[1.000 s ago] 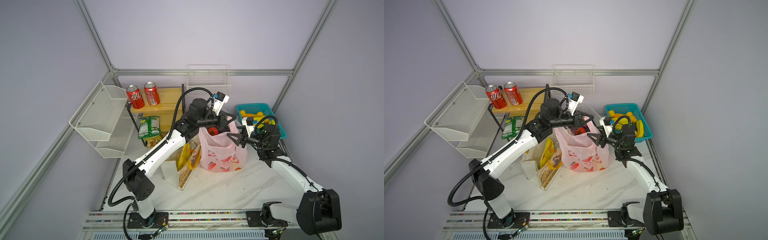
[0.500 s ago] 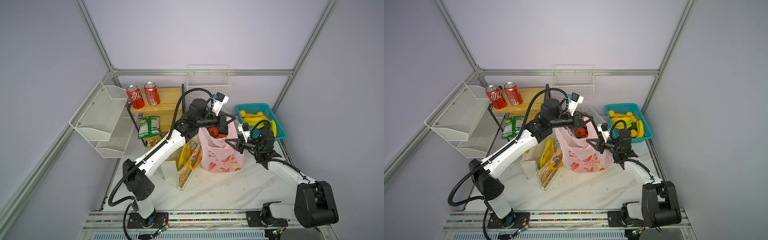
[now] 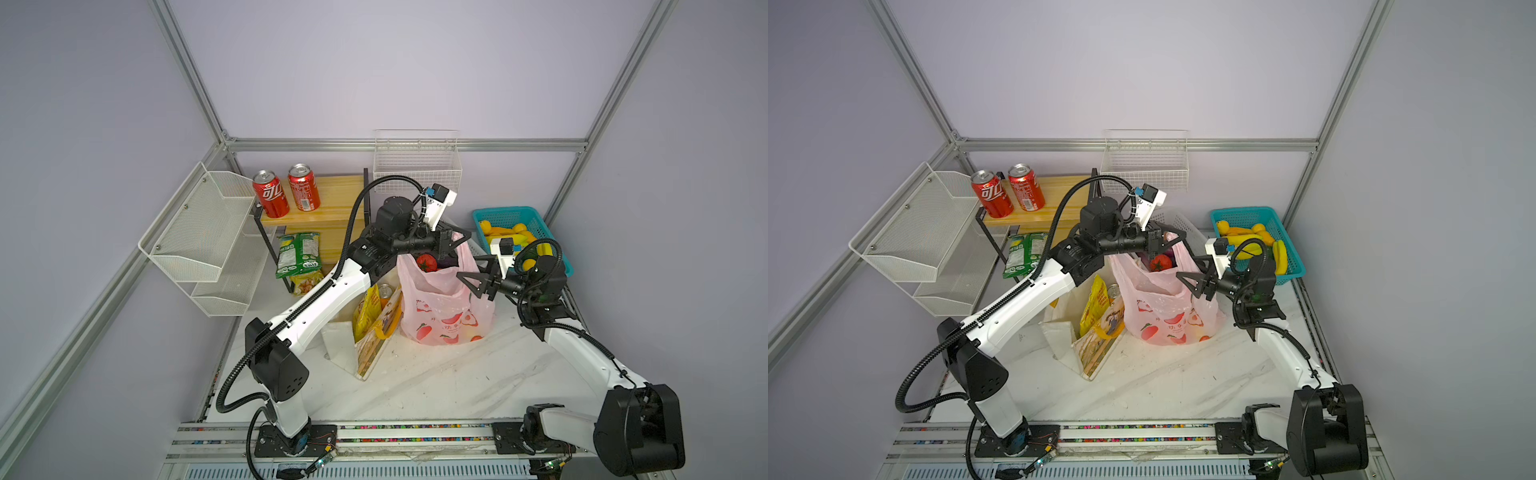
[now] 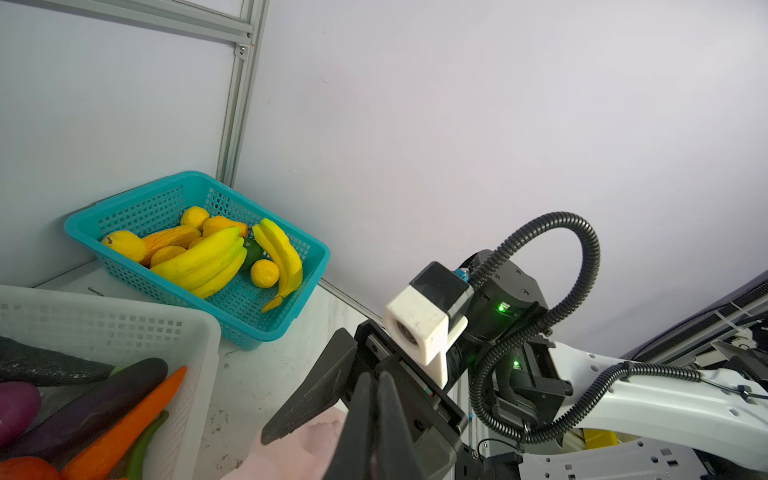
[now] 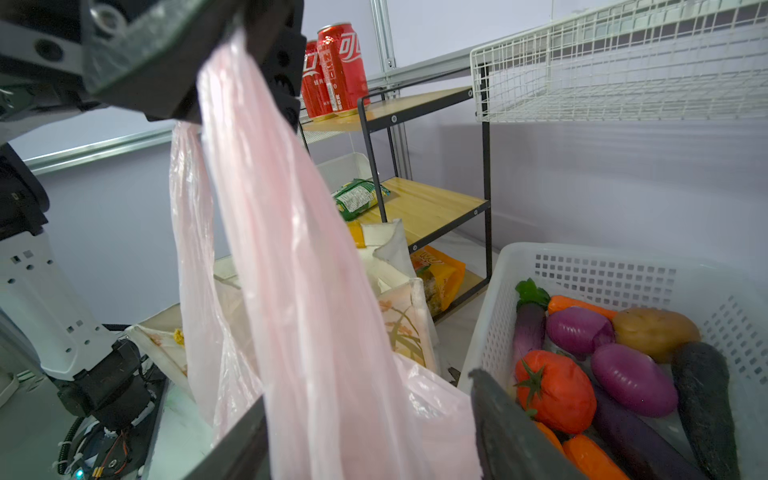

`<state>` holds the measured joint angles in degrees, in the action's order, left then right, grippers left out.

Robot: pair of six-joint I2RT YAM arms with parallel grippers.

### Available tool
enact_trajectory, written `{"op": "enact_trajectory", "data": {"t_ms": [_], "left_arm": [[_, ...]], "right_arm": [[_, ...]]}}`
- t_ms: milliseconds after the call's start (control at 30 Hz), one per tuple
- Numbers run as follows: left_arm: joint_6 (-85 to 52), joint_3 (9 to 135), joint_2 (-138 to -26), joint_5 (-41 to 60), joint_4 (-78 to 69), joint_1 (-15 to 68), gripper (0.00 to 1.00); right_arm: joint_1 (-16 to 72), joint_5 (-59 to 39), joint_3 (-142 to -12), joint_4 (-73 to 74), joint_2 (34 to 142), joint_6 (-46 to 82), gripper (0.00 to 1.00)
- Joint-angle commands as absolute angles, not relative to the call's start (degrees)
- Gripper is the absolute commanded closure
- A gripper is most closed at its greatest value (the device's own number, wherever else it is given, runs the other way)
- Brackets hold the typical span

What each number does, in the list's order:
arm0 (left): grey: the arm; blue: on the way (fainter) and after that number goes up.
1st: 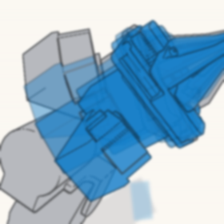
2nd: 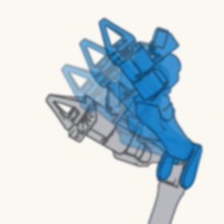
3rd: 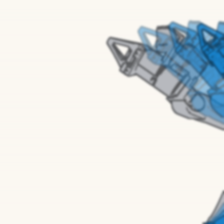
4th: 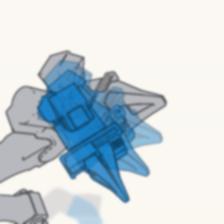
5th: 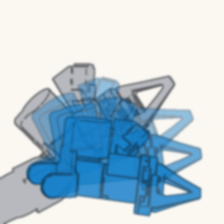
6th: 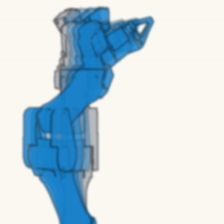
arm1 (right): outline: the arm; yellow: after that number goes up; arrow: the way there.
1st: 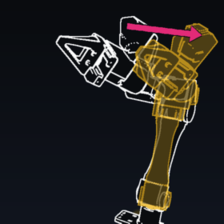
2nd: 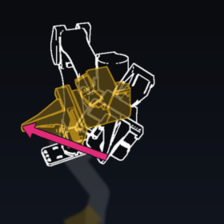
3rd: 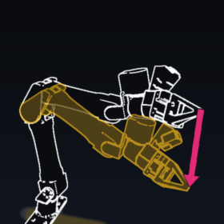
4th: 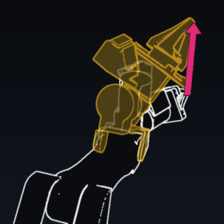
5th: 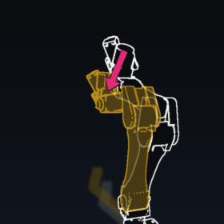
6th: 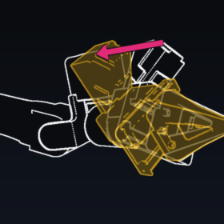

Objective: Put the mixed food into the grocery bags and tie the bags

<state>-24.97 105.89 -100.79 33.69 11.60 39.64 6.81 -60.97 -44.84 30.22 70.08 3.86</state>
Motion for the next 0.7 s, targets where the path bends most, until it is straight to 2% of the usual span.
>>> {"op": "enact_trajectory", "data": {"t_ms": [0,233,300,400,533,667], "left_arm": [[-25.75,104.76,-98.15,34.79,9.47,39.31,1.0],[-25.94,105.29,-98.26,34.64,9.17,39.31,0.99],[-25.15,105.57,-97.78,34.09,9.29,39.29,0.79],[-21.37,106.88,-96.34,33.48,11.47,39.05,0.53],[-14.71,108.68,-93.06,31.7,15.42,38.85,0.29],[-8.61,107.65,-88.39,32.49,19.32,37.58,0.17]], "right_arm": [[6.67,-64.49,-47.31,32.03,70.44,3.3,0.41],[6.68,-61.4,-46.71,32.05,71.41,3.92,0.87],[6.68,-59.22,-45.8,32.03,71.42,4.55,0.94],[6.67,-56.88,-44.52,32.08,71.21,5.79,1.0],[6.64,-55.75,-43.01,31.78,70.51,6.51,1.0],[6.55,-55.34,-42.63,30.63,69.66,6.33,1.0]]}}
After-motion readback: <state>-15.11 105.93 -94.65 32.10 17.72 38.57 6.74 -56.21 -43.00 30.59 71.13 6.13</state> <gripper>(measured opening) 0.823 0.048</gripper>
